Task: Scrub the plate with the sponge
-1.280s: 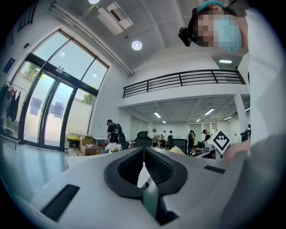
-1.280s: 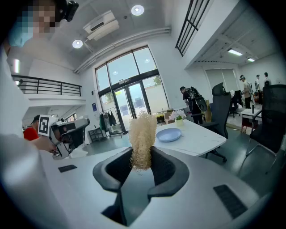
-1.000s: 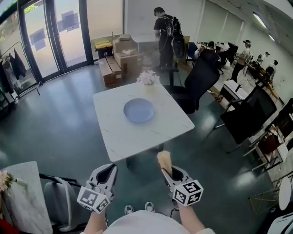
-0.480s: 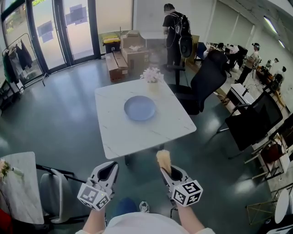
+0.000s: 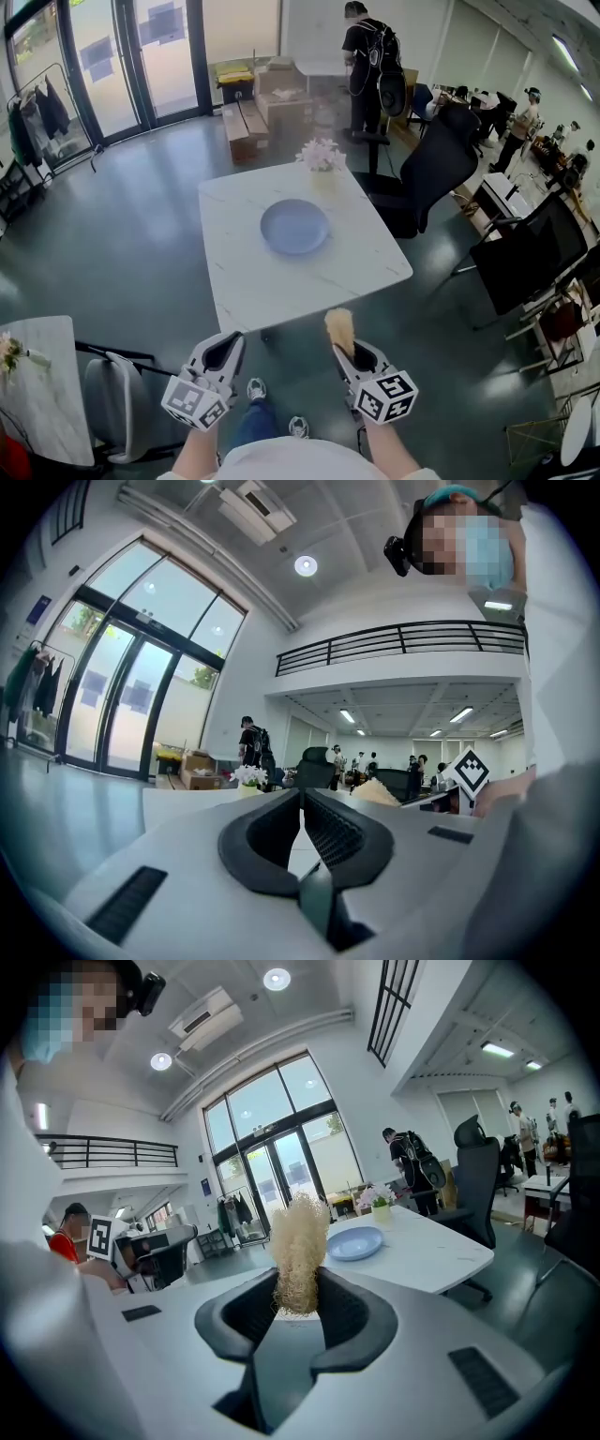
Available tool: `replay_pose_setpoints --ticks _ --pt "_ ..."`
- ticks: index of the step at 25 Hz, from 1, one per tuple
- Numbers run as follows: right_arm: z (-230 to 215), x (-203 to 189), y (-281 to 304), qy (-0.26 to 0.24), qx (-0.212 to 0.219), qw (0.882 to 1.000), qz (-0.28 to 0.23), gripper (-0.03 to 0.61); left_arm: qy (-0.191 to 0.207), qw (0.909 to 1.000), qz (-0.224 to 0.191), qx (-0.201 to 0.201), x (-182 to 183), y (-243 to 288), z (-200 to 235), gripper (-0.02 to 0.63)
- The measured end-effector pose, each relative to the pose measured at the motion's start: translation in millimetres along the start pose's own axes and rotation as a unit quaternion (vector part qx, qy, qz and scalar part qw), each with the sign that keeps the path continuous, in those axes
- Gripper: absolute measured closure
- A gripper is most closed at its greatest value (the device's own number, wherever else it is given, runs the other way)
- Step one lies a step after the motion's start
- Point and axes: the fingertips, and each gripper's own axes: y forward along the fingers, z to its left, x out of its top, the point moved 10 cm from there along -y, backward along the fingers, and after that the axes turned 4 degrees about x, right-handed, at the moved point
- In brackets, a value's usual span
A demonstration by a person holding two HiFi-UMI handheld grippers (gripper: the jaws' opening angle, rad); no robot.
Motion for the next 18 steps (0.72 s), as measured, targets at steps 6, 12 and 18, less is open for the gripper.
replay_pose_setpoints --ticks 6,12,18 --pt "4 23 41 0.002 -0.025 1.000 -0.007 0.457 -0.002 0.9996 0.000 -0.028 16 29 50 0.574" --pt "11 43 86 0.004 -0.057 0.998 -0.024 0.457 -0.005 0.9978 0.001 -0.066 27 61 105 0.574" --pt "16 46 120 0.014 -0.091 0.995 -0.029 0.457 -0.005 0.9942 0.017 -0.106 26 90 146 0.574"
